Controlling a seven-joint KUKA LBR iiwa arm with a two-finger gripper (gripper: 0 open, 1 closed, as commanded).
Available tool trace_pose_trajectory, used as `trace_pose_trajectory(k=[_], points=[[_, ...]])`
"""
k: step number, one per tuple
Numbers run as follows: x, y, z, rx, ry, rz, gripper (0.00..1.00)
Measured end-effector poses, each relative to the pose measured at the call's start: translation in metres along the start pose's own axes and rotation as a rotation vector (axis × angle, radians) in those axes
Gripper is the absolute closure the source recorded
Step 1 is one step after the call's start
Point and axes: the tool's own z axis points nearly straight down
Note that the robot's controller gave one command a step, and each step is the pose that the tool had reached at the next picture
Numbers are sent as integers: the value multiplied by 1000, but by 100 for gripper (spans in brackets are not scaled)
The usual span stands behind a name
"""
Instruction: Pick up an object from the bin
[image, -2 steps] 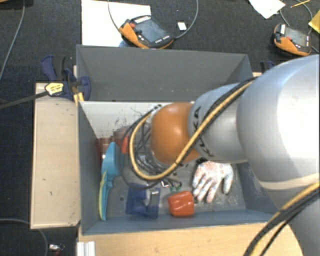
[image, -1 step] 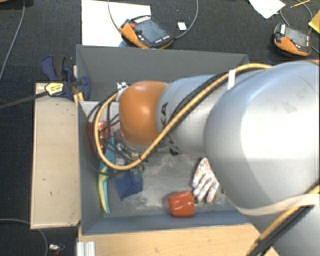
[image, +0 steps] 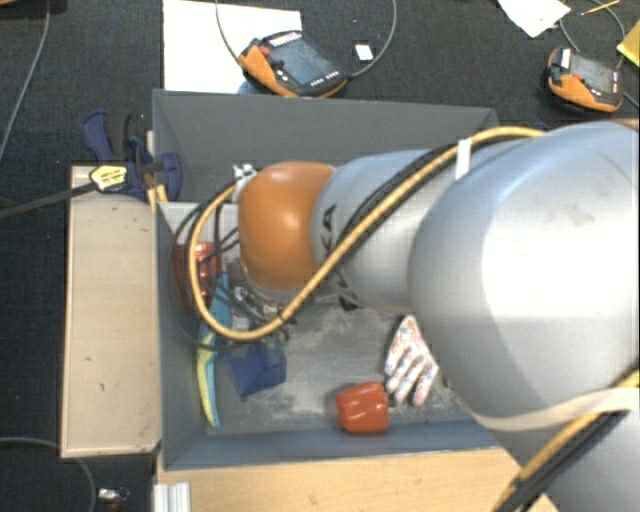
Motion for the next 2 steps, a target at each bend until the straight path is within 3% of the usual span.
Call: trace_pose_trajectory(k=[1, 2], points=[[-8, 2, -32, 1, -1, -7, 100], [-8, 1, -31, 2, 1, -4, 100]])
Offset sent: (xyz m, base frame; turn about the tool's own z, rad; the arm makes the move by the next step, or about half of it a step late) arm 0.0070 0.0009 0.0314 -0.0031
